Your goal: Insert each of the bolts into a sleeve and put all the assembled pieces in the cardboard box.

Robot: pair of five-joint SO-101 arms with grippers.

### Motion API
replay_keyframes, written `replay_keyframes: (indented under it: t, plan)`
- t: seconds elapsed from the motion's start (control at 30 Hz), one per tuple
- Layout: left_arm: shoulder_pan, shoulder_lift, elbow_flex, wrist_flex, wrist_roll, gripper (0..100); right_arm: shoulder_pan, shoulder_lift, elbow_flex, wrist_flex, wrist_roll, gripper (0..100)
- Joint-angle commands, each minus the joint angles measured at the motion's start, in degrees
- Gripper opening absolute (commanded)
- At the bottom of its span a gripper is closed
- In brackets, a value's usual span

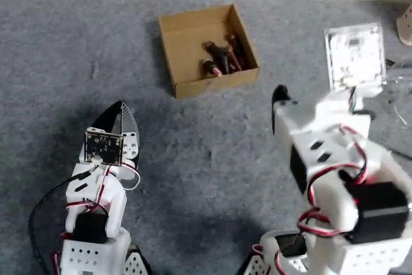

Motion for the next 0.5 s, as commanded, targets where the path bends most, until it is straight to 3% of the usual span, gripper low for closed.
replay_keyframes:
  t: [0.0, 0.27, 0.47]
  plan:
    - [0.9, 0.0, 1.2, -1.0, -0.4, 3, -0.5, -11.1, 18.9, -11.3, -0.4, 31.0]
    - [1.0, 0.0, 1.2, -1.0, -0.4, 3, -0.1, -38.7, 58.2, -33.4, -0.3, 31.0]
    - [2.2, 0.0, 1.2, -0.9, -0.4, 3, -0.1, -57.8, 75.2, -37.0, -0.3, 31.0]
